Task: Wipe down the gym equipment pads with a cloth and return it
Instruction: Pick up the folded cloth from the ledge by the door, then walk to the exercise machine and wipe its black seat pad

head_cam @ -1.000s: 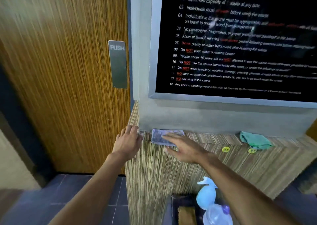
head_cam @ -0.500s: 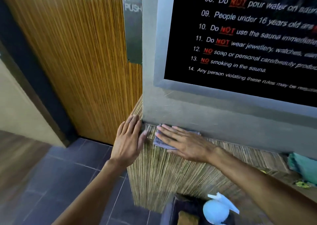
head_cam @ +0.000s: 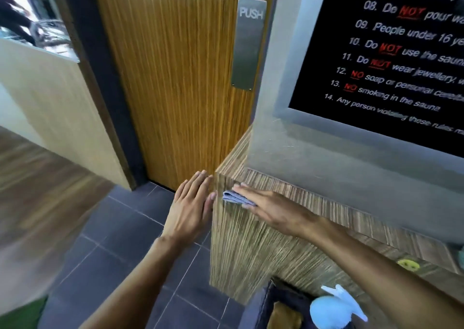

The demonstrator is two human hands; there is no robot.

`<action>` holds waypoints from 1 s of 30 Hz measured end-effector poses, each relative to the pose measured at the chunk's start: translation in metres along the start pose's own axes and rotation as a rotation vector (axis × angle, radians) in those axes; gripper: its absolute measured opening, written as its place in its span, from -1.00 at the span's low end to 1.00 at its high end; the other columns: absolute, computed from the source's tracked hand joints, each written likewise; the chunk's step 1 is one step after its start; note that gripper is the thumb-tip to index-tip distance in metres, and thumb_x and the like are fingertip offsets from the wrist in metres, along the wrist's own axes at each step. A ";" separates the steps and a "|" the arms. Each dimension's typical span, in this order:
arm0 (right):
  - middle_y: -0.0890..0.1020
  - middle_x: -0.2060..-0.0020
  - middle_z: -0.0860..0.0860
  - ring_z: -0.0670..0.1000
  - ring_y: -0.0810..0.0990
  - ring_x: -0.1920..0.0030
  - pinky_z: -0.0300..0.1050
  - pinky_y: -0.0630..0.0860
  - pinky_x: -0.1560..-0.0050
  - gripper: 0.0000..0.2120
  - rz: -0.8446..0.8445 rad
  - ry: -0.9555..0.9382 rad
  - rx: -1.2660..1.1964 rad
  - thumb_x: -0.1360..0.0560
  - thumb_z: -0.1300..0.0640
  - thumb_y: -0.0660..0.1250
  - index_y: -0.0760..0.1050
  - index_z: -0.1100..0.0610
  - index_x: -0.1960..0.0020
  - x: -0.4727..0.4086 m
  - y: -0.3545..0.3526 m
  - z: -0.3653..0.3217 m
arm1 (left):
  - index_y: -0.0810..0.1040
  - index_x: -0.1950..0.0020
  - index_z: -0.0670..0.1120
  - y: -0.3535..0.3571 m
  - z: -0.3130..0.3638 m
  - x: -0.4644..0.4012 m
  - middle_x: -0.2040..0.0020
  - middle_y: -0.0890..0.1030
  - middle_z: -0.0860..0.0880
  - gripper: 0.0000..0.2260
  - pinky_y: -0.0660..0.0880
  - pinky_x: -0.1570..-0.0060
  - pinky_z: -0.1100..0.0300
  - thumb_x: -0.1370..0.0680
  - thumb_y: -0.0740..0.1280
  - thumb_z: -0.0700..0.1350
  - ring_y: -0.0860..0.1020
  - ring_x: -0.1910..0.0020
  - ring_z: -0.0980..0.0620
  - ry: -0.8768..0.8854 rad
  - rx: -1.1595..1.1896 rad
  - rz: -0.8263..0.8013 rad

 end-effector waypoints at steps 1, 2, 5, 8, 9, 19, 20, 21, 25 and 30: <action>-0.03 -0.50 -0.16 -0.19 -0.03 -0.47 -0.23 -0.13 -0.41 -0.51 -0.019 -0.017 -0.017 -0.67 0.04 0.05 0.01 -0.06 -0.57 -0.007 0.008 -0.015 | 0.31 -0.52 -0.05 -0.005 -0.014 0.019 -0.55 0.30 -0.04 -0.47 0.08 -0.55 0.08 -0.66 -0.09 0.16 0.16 -0.57 0.03 -0.045 -0.003 -0.007; 0.01 -0.53 -0.10 -0.14 0.03 -0.50 -0.26 -0.07 -0.42 -0.51 -0.041 -0.032 -0.033 -0.67 0.04 0.06 0.03 -0.07 -0.56 -0.015 0.020 -0.030 | 0.30 -0.52 -0.04 -0.009 -0.031 0.040 -0.55 0.30 -0.03 -0.46 0.07 -0.54 0.11 -0.65 -0.11 0.18 0.16 -0.58 0.04 -0.096 -0.008 -0.018; 0.20 -0.54 0.00 -0.10 0.15 -0.52 -0.34 0.04 -0.41 -0.53 -0.164 -0.072 -0.120 -0.67 0.04 0.09 0.12 -0.03 -0.55 -0.036 0.075 -0.084 | 0.35 -0.49 -0.02 -0.021 -0.084 0.120 -0.52 0.36 -0.03 -0.39 0.10 -0.49 0.17 -0.63 -0.19 0.25 0.22 -0.56 0.01 -0.278 -0.018 -0.044; 0.41 -0.44 0.00 -0.02 0.38 -0.43 -0.20 0.29 -0.39 -0.57 -0.314 -0.115 -0.181 -0.65 0.04 0.13 0.22 -0.04 -0.51 -0.047 0.153 -0.150 | 0.47 -0.39 -0.08 -0.038 -0.126 0.225 -0.40 0.51 -0.08 -0.29 0.36 -0.38 0.05 -0.61 -0.26 0.28 0.41 -0.45 -0.09 -0.454 -0.032 -0.090; 0.48 -0.38 0.00 0.02 0.46 -0.36 -0.12 0.38 -0.35 -0.59 -0.354 -0.140 -0.181 -0.64 0.03 0.15 0.25 -0.07 -0.48 -0.048 0.181 -0.174 | 0.48 -0.37 -0.10 -0.043 -0.137 0.264 -0.38 0.53 -0.10 -0.24 0.40 -0.36 0.02 -0.59 -0.29 0.30 0.44 -0.43 -0.11 -0.518 -0.022 -0.113; 0.53 -0.32 0.04 0.04 0.50 -0.29 -0.26 0.33 -0.14 -0.64 -0.837 -0.570 -0.016 -0.65 0.07 0.14 0.32 0.03 -0.43 0.055 0.452 -0.472 | 0.22 -0.55 -0.09 -0.104 -0.148 0.715 -0.57 0.26 -0.11 0.22 0.20 -0.52 0.07 -0.17 -0.69 0.43 0.19 -0.56 -0.06 -1.310 0.034 -0.089; 0.53 -0.32 0.04 0.05 0.50 -0.29 -0.24 0.34 -0.16 -0.64 -0.874 -0.619 0.002 -0.65 0.08 0.14 0.32 0.04 -0.44 0.072 0.471 -0.502 | 0.21 -0.56 -0.09 -0.109 -0.141 0.752 -0.57 0.24 -0.12 0.25 0.19 -0.52 0.07 -0.14 -0.70 0.44 0.18 -0.57 -0.07 -1.376 0.046 -0.076; 0.53 -0.32 0.05 0.06 0.50 -0.29 -0.21 0.35 -0.18 -0.64 -0.910 -0.673 0.017 -0.65 0.08 0.13 0.31 0.04 -0.44 0.089 0.491 -0.529 | 0.21 -0.56 -0.09 -0.115 -0.132 0.785 -0.57 0.24 -0.11 0.27 0.19 -0.51 0.07 -0.11 -0.70 0.45 0.18 -0.57 -0.06 -1.437 0.059 -0.060; 0.58 -0.24 0.07 0.08 0.54 -0.20 -0.20 0.36 0.02 -0.64 -1.031 -0.859 0.096 -0.65 0.07 0.13 0.32 0.04 -0.44 0.149 0.557 -0.630 | 0.28 -0.52 -0.08 -0.133 -0.104 0.897 -0.51 0.35 -0.08 0.05 0.28 -0.45 0.05 -0.32 -0.44 0.50 0.30 -0.49 -0.07 -1.671 0.139 0.069; 0.61 -0.22 0.08 0.10 0.57 -0.18 -0.08 0.44 -0.13 -0.66 -1.149 -1.006 0.260 -0.63 0.08 0.15 0.37 0.05 -0.40 0.194 0.636 -0.741 | 0.38 -0.41 -0.12 -0.140 -0.102 1.013 -0.35 0.49 -0.13 -0.57 0.35 -0.35 0.03 -0.68 0.03 0.10 0.44 -0.33 -0.12 -1.894 0.248 0.187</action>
Point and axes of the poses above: each hand's wrist, its own x-axis away from the middle knuckle, its own y-axis out of the palm, z = x × y, the point moved 6 cm from there along -x, towards the middle knuckle
